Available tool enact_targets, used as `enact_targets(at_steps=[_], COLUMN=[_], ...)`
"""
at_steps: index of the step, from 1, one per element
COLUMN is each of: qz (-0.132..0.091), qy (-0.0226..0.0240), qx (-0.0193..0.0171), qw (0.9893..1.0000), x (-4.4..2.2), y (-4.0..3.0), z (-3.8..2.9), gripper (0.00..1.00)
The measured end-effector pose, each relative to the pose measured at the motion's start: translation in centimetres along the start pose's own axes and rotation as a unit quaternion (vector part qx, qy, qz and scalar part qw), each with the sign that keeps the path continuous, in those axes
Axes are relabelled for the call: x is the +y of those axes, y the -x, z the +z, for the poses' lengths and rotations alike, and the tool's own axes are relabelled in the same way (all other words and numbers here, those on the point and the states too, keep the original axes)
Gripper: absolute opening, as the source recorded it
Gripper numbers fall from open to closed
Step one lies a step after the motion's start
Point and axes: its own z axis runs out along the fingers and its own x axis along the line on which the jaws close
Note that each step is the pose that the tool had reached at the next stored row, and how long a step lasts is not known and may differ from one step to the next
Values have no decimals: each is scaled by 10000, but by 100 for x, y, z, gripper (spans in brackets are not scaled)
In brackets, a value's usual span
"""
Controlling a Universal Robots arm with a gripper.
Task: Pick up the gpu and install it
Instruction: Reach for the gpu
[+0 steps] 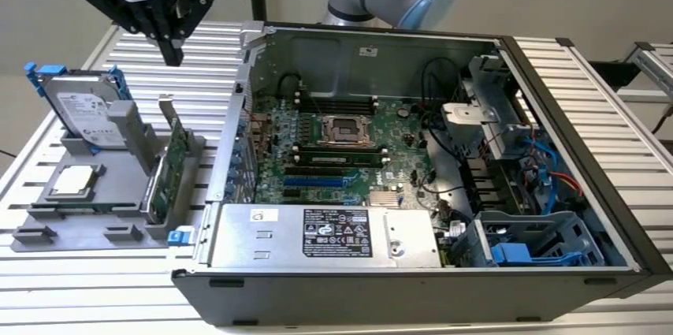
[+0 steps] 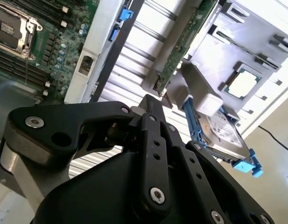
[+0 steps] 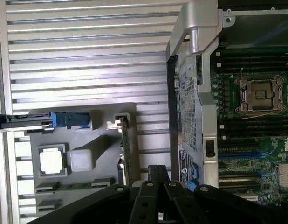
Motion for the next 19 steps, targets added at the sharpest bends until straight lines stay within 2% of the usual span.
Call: enact_targets(at_steps=[19], qz=[0], qy=[0], qx=[0], qw=[10000], x=[-22], y=[-302], z=[-3], gripper=[0])
